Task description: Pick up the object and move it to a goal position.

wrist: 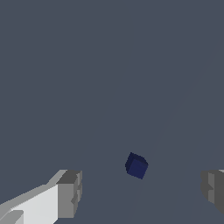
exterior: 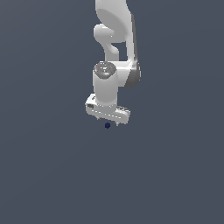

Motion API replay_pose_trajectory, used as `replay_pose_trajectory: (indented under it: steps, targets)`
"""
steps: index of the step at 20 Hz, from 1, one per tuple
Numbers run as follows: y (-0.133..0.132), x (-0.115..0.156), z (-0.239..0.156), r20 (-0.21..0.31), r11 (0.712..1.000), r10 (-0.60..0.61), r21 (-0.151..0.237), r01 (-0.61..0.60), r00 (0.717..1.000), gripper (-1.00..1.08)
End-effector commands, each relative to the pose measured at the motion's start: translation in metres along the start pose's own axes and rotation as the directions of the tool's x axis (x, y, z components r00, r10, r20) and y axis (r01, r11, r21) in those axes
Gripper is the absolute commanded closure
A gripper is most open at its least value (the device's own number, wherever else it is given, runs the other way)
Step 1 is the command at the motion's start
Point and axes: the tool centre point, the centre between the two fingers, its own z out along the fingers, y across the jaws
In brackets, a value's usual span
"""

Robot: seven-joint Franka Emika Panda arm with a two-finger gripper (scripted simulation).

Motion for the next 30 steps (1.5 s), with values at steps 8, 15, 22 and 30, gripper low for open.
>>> replay_pose_trajectory:
  steps: [8,15,22,30]
  targets:
    - [0.011,-0.026,0.045,0.001,0.968,0.252,0.002,-0.252,0.968,-0.92]
    - [0.017,-0.037,0.062,-0.002,0.936,0.353,0.000,-0.353,0.936,-0.92]
    - [0.019,-0.040,0.066,-0.002,0.927,0.375,-0.001,-0.375,0.927,-0.92]
    - [0.019,-0.041,0.087,-0.002,0.926,0.377,-0.001,-0.377,0.926,-0.92]
